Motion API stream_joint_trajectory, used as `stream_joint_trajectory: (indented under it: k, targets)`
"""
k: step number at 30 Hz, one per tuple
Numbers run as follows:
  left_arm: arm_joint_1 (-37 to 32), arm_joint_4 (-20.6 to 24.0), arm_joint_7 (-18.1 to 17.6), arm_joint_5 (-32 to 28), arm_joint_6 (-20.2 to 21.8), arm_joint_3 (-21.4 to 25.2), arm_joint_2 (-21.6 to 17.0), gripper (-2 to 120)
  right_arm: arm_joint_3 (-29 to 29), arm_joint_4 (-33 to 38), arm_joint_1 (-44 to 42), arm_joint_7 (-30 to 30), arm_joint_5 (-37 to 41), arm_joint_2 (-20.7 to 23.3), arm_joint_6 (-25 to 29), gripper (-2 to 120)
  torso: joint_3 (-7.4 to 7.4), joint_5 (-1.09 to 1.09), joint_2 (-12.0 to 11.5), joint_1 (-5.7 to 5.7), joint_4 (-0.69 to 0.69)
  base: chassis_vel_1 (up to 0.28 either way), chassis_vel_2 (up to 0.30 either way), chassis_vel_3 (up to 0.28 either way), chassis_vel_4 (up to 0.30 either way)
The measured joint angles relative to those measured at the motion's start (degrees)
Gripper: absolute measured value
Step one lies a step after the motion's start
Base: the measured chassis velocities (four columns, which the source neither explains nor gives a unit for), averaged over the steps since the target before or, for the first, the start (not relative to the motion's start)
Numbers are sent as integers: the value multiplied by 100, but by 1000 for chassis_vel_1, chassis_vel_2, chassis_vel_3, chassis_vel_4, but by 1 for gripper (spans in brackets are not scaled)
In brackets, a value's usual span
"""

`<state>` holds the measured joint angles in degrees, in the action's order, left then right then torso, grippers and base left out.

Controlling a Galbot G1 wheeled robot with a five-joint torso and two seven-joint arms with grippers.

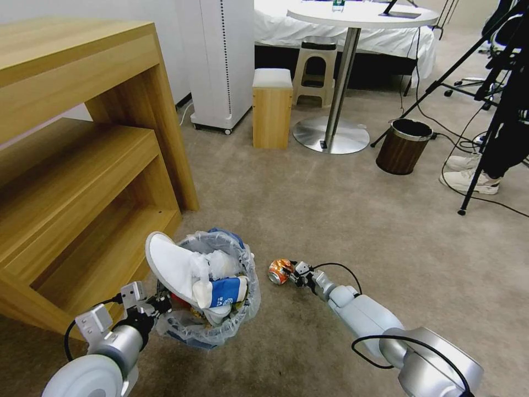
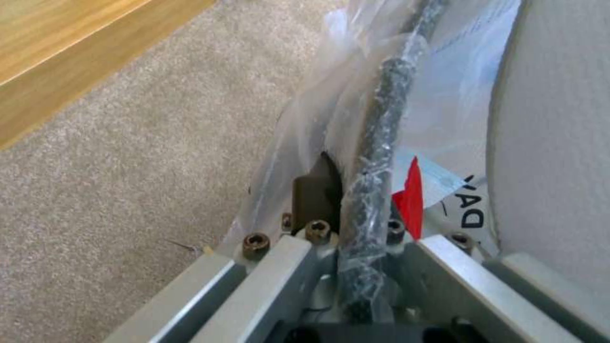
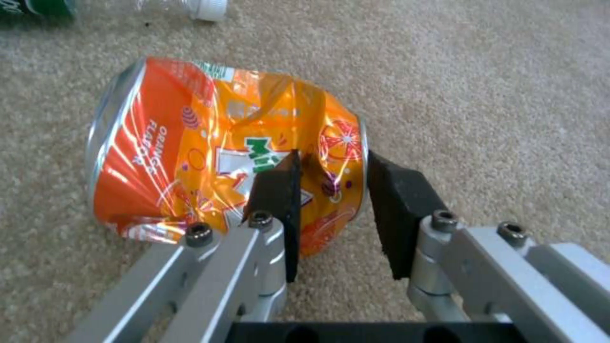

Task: Pick up the trash bin and place the garbage on the floor into it.

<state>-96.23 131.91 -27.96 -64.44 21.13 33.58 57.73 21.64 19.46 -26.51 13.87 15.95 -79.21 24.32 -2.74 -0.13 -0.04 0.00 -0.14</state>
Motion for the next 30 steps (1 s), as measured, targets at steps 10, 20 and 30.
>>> stream_joint_trajectory:
  k: [10,20,30]
  targets:
    - [0,-31,-1,31,-25,1,32,0,17,28,-53,-6,-46,12,73,25,0,1,0,0,0,0,0,0,0]
    - [32,-119,1,35,-45,6,34,0,107,148,-99,60,28,109,187,9,0,2,0,0,2,0,0,0,0]
    - [38,-205,5,90,-47,-19,72,0,210,683,-283,151,501,403,350,9,-1,3,-1,0,2,0,0,0,0]
